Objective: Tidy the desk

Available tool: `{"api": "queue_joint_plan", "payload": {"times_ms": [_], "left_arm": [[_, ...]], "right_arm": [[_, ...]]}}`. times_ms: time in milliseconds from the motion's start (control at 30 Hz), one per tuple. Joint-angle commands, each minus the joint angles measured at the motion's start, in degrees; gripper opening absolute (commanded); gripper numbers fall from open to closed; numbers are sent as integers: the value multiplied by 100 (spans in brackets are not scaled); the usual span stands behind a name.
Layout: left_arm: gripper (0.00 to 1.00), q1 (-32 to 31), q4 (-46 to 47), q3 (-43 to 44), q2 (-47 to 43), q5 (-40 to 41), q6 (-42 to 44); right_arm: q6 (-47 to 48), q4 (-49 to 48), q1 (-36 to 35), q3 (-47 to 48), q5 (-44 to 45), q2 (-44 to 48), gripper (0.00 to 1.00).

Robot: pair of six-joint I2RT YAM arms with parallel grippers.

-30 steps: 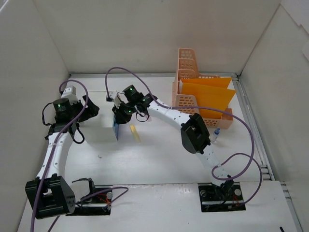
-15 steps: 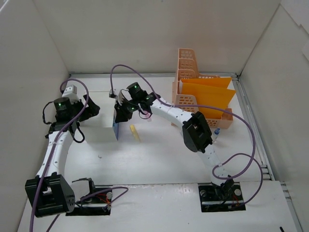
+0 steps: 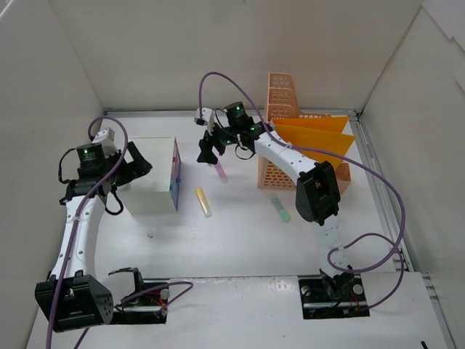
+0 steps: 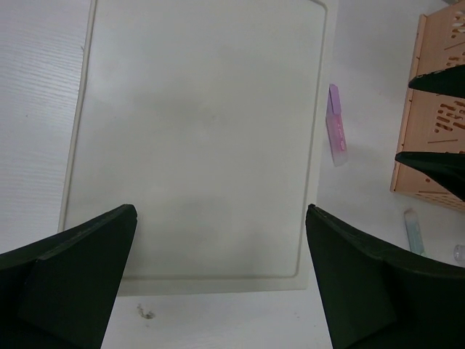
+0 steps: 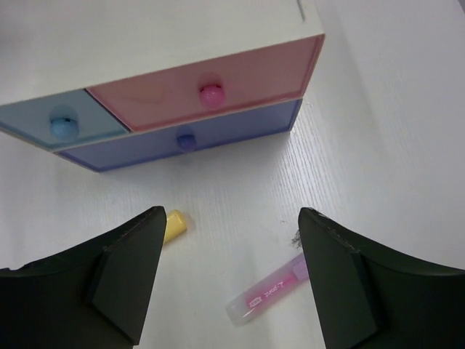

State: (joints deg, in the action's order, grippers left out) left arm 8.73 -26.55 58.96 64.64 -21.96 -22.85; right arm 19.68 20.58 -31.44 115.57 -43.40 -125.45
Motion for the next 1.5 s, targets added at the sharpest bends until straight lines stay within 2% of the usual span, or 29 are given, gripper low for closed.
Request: {"api": "queue_joint_plan", "payload": {"times_ms": [0, 200, 300, 533, 1067, 1300, 1467], "left_arm": [[100, 84, -254, 248, -285, 165, -26], [100, 348, -307, -86, -584, 244, 17], [100, 471, -290, -191, -663, 201, 26], [100, 595, -395, -210, -629, 490, 44], [100, 770, -167, -332, -215, 473, 272], [100, 770, -184, -368, -180, 368, 325], [100, 770, -149, -411, -145, 271, 352]], "right_arm": [[1078, -282, -196, 212, -599, -14, 73], [2030, -291, -354, 580, -801, -436, 73], [2013, -291, -415, 1176, -802, -796, 71], [1855, -300, -521, 1898, -504, -1377, 67], [1820, -405, -688, 2171, -529, -1702, 51], [1706, -484, -793, 2321, -512, -1852, 48], [1653, -581, -785, 2312, -538, -1878, 38]]}}
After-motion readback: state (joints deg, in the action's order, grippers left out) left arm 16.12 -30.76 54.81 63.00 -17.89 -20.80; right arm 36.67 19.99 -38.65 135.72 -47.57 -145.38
